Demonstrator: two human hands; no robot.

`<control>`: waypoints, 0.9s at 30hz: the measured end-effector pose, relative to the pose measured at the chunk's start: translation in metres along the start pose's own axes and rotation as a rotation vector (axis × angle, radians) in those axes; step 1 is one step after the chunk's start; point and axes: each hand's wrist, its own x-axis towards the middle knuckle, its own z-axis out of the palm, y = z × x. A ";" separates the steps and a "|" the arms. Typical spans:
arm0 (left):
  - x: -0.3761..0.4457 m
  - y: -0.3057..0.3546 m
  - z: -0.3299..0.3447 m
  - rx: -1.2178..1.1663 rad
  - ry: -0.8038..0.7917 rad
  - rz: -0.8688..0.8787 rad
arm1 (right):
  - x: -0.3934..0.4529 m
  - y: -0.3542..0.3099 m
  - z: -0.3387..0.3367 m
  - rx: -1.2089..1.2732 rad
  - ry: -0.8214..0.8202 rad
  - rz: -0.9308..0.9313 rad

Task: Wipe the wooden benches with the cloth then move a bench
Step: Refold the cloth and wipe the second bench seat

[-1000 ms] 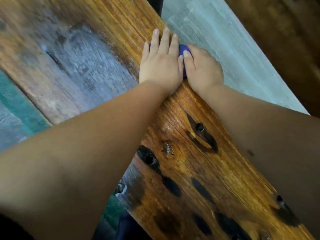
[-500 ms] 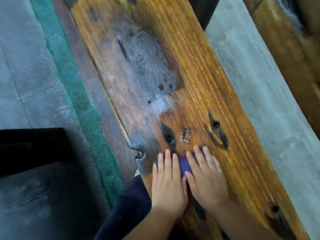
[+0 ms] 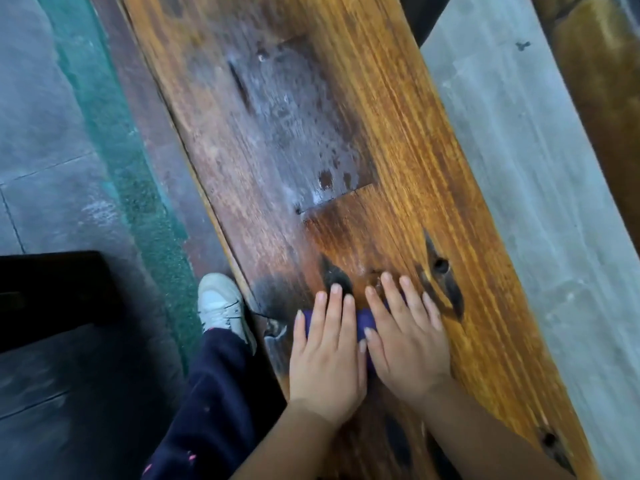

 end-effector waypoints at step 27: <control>0.497 -0.222 -0.220 0.057 0.313 -0.103 | 0.573 -0.068 -0.164 -0.053 0.200 -0.089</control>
